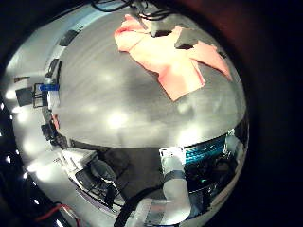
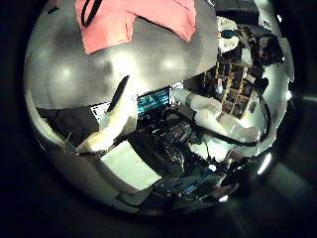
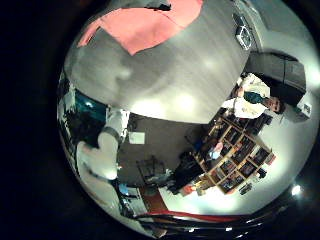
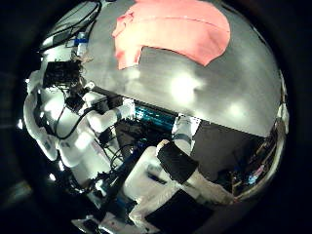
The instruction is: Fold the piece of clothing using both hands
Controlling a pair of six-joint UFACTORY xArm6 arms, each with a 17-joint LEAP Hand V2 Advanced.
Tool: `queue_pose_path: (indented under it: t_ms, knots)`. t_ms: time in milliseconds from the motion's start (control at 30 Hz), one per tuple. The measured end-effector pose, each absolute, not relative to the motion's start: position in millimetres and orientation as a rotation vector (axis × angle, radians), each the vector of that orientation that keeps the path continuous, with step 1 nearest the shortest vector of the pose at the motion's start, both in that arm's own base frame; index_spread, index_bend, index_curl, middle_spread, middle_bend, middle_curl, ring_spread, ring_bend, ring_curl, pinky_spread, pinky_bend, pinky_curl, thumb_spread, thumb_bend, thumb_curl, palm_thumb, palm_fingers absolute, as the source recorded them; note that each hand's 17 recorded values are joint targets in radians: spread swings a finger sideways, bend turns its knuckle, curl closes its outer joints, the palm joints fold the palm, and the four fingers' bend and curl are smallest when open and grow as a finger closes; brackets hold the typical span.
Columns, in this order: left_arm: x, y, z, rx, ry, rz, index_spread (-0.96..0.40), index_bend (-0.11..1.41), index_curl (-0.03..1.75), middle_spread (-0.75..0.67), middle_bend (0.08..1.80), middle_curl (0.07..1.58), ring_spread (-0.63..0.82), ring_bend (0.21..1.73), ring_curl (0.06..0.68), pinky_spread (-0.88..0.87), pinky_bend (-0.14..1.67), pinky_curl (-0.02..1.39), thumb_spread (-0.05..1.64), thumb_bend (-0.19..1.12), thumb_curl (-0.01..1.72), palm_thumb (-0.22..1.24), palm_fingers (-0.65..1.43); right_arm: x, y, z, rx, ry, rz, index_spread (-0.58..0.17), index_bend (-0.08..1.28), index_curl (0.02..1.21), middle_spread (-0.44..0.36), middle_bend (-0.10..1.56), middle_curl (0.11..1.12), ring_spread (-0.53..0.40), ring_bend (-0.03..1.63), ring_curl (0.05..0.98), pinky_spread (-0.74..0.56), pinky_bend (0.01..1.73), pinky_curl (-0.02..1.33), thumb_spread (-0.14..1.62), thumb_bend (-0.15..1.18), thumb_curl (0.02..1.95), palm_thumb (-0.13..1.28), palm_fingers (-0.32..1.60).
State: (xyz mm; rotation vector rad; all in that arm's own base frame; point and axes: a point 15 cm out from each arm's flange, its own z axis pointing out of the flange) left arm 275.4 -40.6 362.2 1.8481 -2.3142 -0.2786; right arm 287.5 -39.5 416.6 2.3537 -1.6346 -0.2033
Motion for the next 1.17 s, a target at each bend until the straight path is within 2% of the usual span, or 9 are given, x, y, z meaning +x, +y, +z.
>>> queue_pose_path:
  t_ms: [267, 400, 533, 833, 1000, 1167]
  knots:
    - [276.9, -41.7, 360.3, 1.835, -2.340, -0.305, -0.08, 0.20, 0.48, 0.17, 0.18, 0.32, 0.29, 0.60, 0.164, 0.26, 0.28, 0.36, 1.18, -0.02, 0.35, 0.45, 0.30, 289.2, -45.2, 409.5, 2.336, -1.642, -0.236, -0.178, 0.16, 0.28, 0.140, 0.21, 0.35, 0.186, 0.44, 0.224, 0.38, 0.50, 0.25, 1.18, -0.02, 0.42, 0.47, 0.13]
    - [280.2, -38.6, 341.4, 1.800, -2.353, -0.331, -0.08, 0.20, 0.48, 0.17, 0.18, 0.32, 0.29, 0.60, 0.163, 0.26, 0.28, 0.36, 1.18, -0.02, 0.34, 0.45, 0.30, 289.1, -42.5, 405.0, 2.335, -1.653, -0.254, -0.175, 0.15, 0.27, 0.126, 0.22, 0.35, 0.181, 0.44, 0.226, 0.38, 0.49, 0.25, 1.19, -0.01, 0.41, 0.50, 0.14]
    - [300.1, -27.0, 311.1, 1.775, -2.396, -0.363, -0.07, 0.16, 0.46, 0.17, 0.19, 0.33, 0.30, 0.61, 0.169, 0.26, 0.30, 0.37, 1.18, -0.02, 0.34, 0.45, 0.27, 290.3, -39.0, 399.6, 2.329, -1.672, -0.292, -0.181, 0.15, 0.27, 0.110, 0.23, 0.35, 0.176, 0.45, 0.232, 0.38, 0.48, 0.25, 1.20, -0.01, 0.40, 0.53, 0.15]
    - [352.4, -15.4, 236.9, 1.773, -2.487, -0.334, 0.01, 0.14, 0.38, 0.25, 0.18, 0.32, 0.35, 0.64, 0.186, 0.28, 0.41, 0.40, 1.10, -0.03, 0.32, 0.31, 0.10, 297.7, -34.5, 383.2, 2.263, -1.762, -0.392, -0.187, 0.16, 0.28, 0.094, 0.23, 0.35, 0.165, 0.45, 0.235, 0.37, 0.46, 0.25, 1.20, -0.02, 0.38, 0.54, 0.17]
    - [383.2, -22.6, 209.4, 1.771, -2.552, -0.269, 0.02, 0.15, 0.35, 0.29, 0.18, 0.31, 0.40, 0.65, 0.194, 0.32, 0.44, 0.40, 1.05, -0.03, 0.31, 0.29, 0.05, 299.1, -36.0, 376.2, 2.246, -1.754, -0.415, -0.181, 0.16, 0.28, 0.090, 0.23, 0.35, 0.164, 0.44, 0.234, 0.37, 0.45, 0.26, 1.20, -0.02, 0.38, 0.54, 0.18]
    - [396.8, -38.8, 187.5, 1.730, -2.556, -0.301, 0.02, 0.15, 0.33, 0.31, 0.19, 0.31, 0.43, 0.67, 0.201, 0.35, 0.46, 0.39, 0.98, -0.04, 0.31, 0.25, 0.02, 305.1, -37.2, 372.1, 2.237, -1.745, -0.429, -0.177, 0.16, 0.28, 0.083, 0.23, 0.35, 0.163, 0.44, 0.234, 0.37, 0.44, 0.26, 1.20, -0.02, 0.38, 0.55, 0.18]
